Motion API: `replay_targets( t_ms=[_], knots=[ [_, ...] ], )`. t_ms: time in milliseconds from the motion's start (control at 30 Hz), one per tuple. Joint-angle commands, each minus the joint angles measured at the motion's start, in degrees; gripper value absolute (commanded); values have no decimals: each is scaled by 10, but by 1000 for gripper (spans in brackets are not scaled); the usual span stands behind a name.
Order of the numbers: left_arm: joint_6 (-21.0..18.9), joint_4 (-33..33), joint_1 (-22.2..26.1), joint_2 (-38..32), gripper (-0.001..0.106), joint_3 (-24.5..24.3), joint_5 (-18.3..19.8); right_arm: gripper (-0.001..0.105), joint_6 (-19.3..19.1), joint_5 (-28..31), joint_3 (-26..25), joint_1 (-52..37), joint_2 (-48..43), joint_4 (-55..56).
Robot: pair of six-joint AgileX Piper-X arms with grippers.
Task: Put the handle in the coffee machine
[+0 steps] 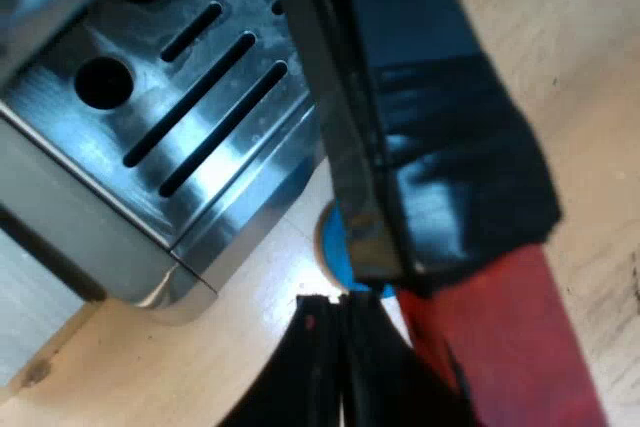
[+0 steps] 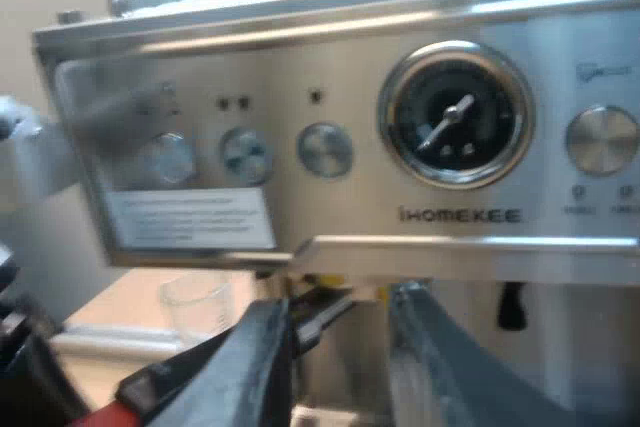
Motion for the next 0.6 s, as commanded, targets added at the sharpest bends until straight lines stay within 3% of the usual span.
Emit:
replay_targets(
  t_ms=[33, 200, 400, 500, 600],
  knots=[
    [-16, -10, -11, -22, 0, -1, 44, 28, 44, -50, -3, 1, -64, 142],
    [-23, -9, -18, -36, 0, -1, 44, 28, 68, -62, -3, 1, -129, 249],
    [-33, -2, -56, -36, 0, -1, 42, 28, 70, -81, -3, 1, -187, 321],
    [-49, 0, -101, -36, 0, -1, 4, 28, 71, -102, -3, 1, -228, 375],
    [-55, 0, -113, -37, 0, -1, 0, 28, 92, -135, -3, 1, -255, 422]
  ],
)
